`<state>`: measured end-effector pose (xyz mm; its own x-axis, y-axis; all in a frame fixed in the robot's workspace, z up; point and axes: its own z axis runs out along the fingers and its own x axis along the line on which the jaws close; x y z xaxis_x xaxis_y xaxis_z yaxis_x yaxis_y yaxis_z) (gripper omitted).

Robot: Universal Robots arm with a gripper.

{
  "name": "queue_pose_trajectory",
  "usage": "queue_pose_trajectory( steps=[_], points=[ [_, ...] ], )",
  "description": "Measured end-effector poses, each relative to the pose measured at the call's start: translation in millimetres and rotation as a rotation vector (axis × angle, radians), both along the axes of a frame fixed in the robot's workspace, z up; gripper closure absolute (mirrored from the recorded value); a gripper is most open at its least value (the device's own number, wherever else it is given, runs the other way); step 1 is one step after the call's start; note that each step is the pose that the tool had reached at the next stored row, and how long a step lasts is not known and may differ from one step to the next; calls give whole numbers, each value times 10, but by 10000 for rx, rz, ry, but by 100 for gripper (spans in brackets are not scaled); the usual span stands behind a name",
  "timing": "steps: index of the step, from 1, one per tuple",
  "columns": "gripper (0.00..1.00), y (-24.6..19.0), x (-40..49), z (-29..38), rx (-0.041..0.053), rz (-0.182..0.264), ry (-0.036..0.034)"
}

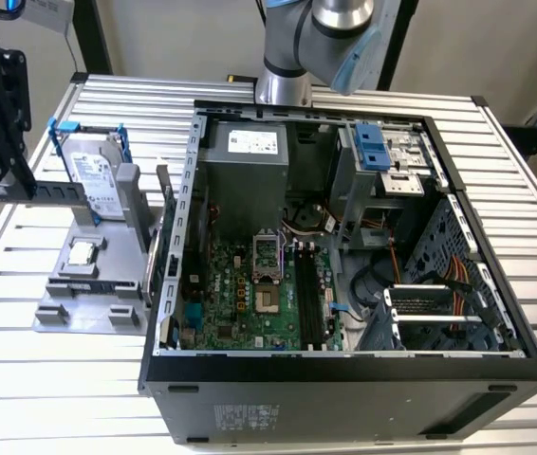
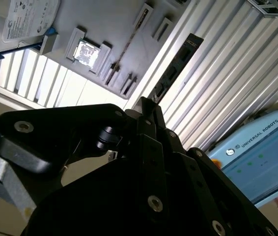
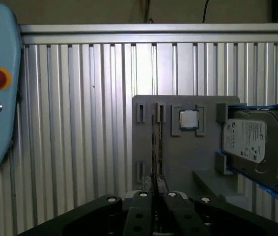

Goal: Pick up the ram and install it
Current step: 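Pick up the ram and move it above insertion slot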

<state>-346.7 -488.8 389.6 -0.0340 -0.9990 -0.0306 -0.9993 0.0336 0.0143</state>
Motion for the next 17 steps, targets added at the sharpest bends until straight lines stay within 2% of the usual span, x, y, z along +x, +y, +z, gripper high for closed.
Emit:
queue_pose_trajectory(
  steps=[17],
  points=[
    [100, 20, 138, 1, -1, 14, 1]
  ],
)
